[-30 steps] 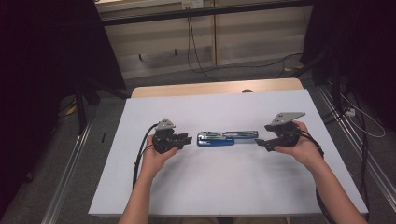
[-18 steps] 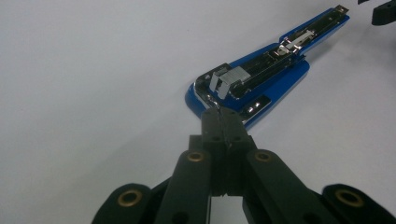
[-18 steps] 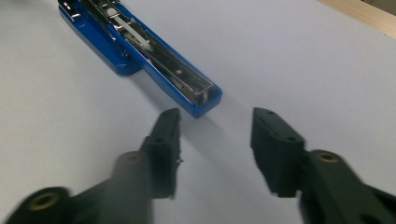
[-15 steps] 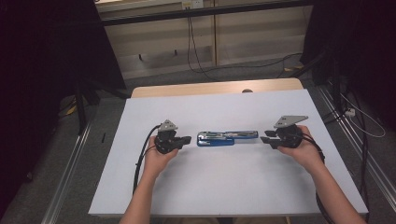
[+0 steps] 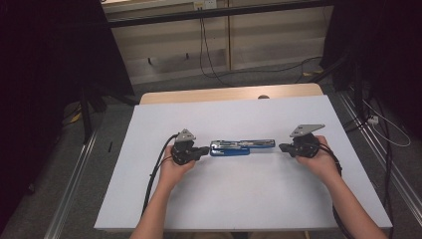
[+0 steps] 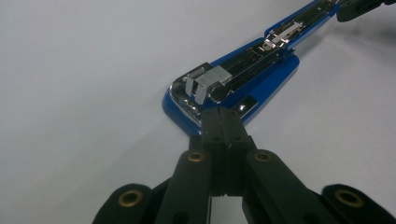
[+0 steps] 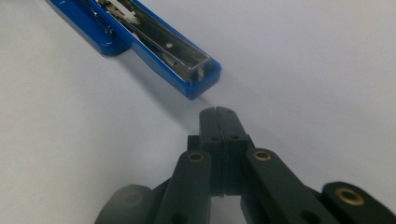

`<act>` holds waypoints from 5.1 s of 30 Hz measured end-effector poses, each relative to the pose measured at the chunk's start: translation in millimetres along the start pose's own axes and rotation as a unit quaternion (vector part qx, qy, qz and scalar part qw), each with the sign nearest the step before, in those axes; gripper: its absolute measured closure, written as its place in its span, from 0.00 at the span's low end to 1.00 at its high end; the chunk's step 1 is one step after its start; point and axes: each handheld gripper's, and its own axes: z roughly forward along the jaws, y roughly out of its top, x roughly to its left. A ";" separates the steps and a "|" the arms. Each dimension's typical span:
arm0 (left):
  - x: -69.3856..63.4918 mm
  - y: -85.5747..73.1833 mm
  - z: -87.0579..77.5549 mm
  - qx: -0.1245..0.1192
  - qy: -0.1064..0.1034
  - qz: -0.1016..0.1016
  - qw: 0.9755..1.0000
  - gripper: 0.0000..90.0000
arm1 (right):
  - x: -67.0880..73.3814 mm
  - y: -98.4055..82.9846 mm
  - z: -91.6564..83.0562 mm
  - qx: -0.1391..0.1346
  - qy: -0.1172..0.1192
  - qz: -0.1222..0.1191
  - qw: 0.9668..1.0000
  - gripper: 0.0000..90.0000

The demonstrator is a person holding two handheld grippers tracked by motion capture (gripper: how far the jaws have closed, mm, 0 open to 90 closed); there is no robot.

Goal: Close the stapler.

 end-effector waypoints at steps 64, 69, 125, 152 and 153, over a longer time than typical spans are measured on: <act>-2.1 0.4 16.5 -0.008 -0.015 0.000 1.000 1.00 | 15.2 18.8 14.0 -0.040 0.037 -0.014 0.998 1.00; -1.5 -1.0 15.0 -0.001 -0.023 -0.001 1.000 1.00 | 16.1 17.6 14.9 -0.045 0.046 -0.004 0.998 1.00; -8.5 -34.1 -77.9 -0.041 0.018 -0.010 0.999 0.11 | 58.7 -32.5 -39.5 -0.083 0.060 0.039 0.994 0.21; -5.4 -60.0 -110.2 -0.042 0.025 -0.012 0.999 0.09 | 65.0 -55.1 -60.2 -0.084 0.054 0.032 0.994 0.20; -5.6 -60.1 -110.9 -0.042 0.026 -0.012 0.999 0.09 | 64.9 -55.7 -60.9 -0.083 0.055 0.033 0.995 0.20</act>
